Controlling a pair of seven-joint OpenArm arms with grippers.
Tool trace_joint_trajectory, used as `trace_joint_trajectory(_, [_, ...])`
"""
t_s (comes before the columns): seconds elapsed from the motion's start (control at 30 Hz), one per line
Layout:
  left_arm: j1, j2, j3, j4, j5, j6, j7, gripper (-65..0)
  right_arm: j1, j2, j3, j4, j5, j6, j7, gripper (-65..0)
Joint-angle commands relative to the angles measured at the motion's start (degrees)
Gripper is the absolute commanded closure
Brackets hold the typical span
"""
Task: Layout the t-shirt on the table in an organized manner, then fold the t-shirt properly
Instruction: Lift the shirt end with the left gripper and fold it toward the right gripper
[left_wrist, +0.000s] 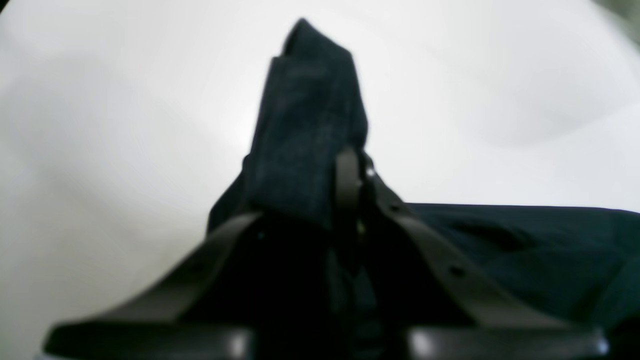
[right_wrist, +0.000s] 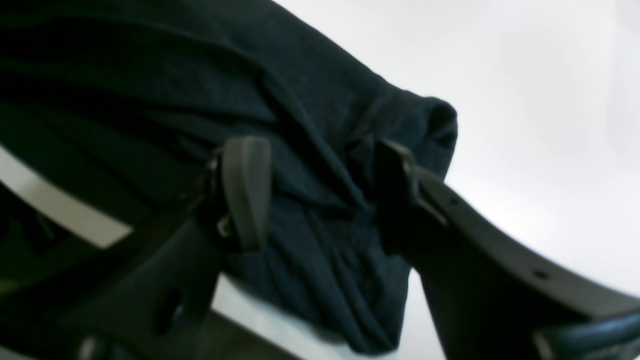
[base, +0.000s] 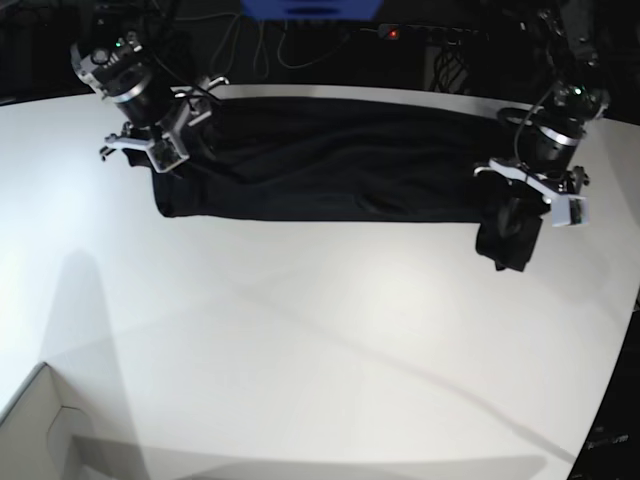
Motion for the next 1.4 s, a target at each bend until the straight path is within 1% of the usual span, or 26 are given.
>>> trace_joint_trajectory(0.0, [0.8,-0.1,1.5,1.6,-0.6,-0.4,-1.0,0.0,0.1,0.2,0.2,0.9,0.7,-0.1,1.4,-33.1])
trace_joint_trajectory(0.03, [1.1,-0.1,2.8,2.1,-0.5,-0.4,-1.0,0.0,0.1,0.2,0.2,0.9,0.7,-0.1,1.4,-33.1])
trace_joint_trajectory(0.1, [2.0,0.2,5.9,3.2,2.3,-0.3,-1.0,0.0,0.1,0.2,0.2,0.9,0.7,-0.1,1.4,-33.0])
trace_joint_trajectory(0.23, [2.3,3.5,12.2,3.8,12.2,-0.3,-1.1,0.0,0.1,0.2,0.2,0.6,0.7,-0.1,1.4,-33.0])
trace_joint_trajectory(0.33, [2.0,6.4,14.5,3.8,18.9,-0.6,-1.2,0.0,0.1,0.2,0.2,0.6,0.7,-0.1,1.4,-33.0])
trace_joint_trajectory(0.4, [1.8,7.7,16.1,3.8,22.2,-0.6,-1.2,0.0,0.1,0.2,0.2,0.6,0.7,-0.1,1.4,-33.0])
trace_joint_trajectory(0.57, [1.0,7.9,22.4,4.1,26.8,-0.3,-1.2,0.0,0.1,0.2,0.2,0.6,0.7,-0.1,1.4,-33.0])
trace_joint_trajectory(0.7, [0.3,8.2,25.8,4.0,30.3,-0.3,-1.2,0.0,0.1,0.2,0.2,0.6,0.7,-0.1,1.4,-33.0])
trace_joint_trajectory(0.83, [-1.1,8.3,27.5,3.4,32.2,-0.2,-1.2,0.0,0.0,0.4,0.2,0.6,0.7,-0.1,1.4,-32.9])
trace_joint_trajectory(1.07, [-1.9,8.3,28.2,3.4,32.0,-0.2,-0.8,-0.1,-0.1,0.4,0.2,0.6,0.7,-0.1,1.4,-32.9])
trace_joint_trajectory(1.17, [-1.9,7.7,30.1,3.4,32.0,-0.2,-0.7,-0.2,-0.1,0.4,0.2,0.6,0.7,-0.1,1.4,-32.9])
trace_joint_trajectory(1.27, [-1.9,7.7,31.2,3.4,32.0,-0.5,-0.7,-3.1,-0.1,0.4,0.2,0.6,0.7,-0.1,1.4,-32.9])
trace_joint_trajectory(1.37, [-1.9,7.7,31.2,3.4,32.0,-0.7,-0.7,-8.3,-0.2,0.4,0.1,0.6,0.7,-0.1,1.4,-32.9])
